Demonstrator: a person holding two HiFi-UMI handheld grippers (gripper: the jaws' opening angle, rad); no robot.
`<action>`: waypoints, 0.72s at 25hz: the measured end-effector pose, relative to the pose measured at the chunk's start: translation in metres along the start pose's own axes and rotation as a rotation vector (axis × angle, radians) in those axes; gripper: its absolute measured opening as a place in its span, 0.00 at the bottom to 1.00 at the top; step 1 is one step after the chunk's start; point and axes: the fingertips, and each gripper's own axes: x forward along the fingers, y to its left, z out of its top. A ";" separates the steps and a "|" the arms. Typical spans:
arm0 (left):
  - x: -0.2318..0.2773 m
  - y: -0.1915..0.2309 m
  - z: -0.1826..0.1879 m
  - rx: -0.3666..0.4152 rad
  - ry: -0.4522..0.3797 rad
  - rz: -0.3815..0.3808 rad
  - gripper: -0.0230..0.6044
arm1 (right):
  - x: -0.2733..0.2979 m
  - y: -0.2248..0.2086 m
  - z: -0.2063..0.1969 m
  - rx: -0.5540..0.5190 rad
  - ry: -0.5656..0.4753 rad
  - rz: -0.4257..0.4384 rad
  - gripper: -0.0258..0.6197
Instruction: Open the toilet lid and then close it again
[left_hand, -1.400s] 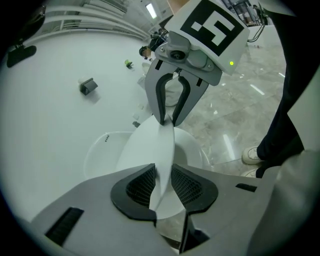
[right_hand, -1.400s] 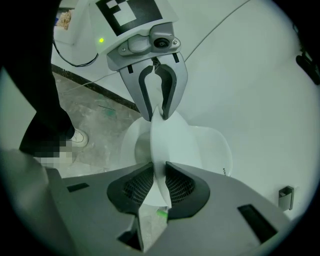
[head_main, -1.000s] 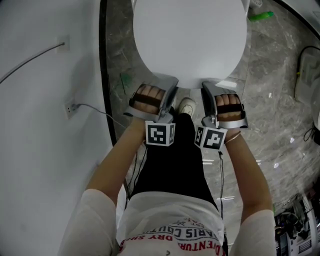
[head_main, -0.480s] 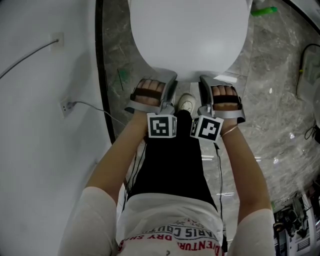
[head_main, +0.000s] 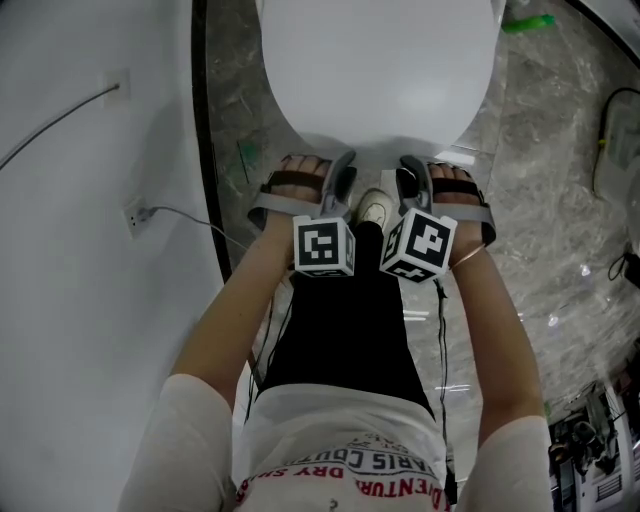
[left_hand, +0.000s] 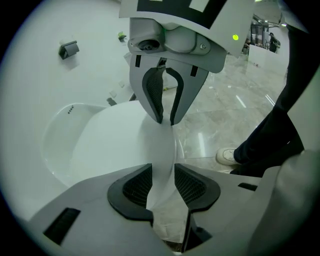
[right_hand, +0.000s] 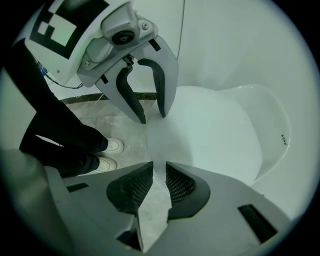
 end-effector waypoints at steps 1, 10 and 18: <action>-0.002 0.001 0.001 0.004 -0.005 0.000 0.27 | -0.003 -0.001 0.001 0.014 -0.012 0.008 0.15; -0.051 0.061 0.014 0.015 -0.082 0.152 0.05 | -0.066 -0.046 0.020 0.088 -0.139 -0.139 0.08; -0.139 0.147 0.045 -0.042 -0.154 0.280 0.05 | -0.170 -0.114 0.039 0.056 -0.130 -0.337 0.06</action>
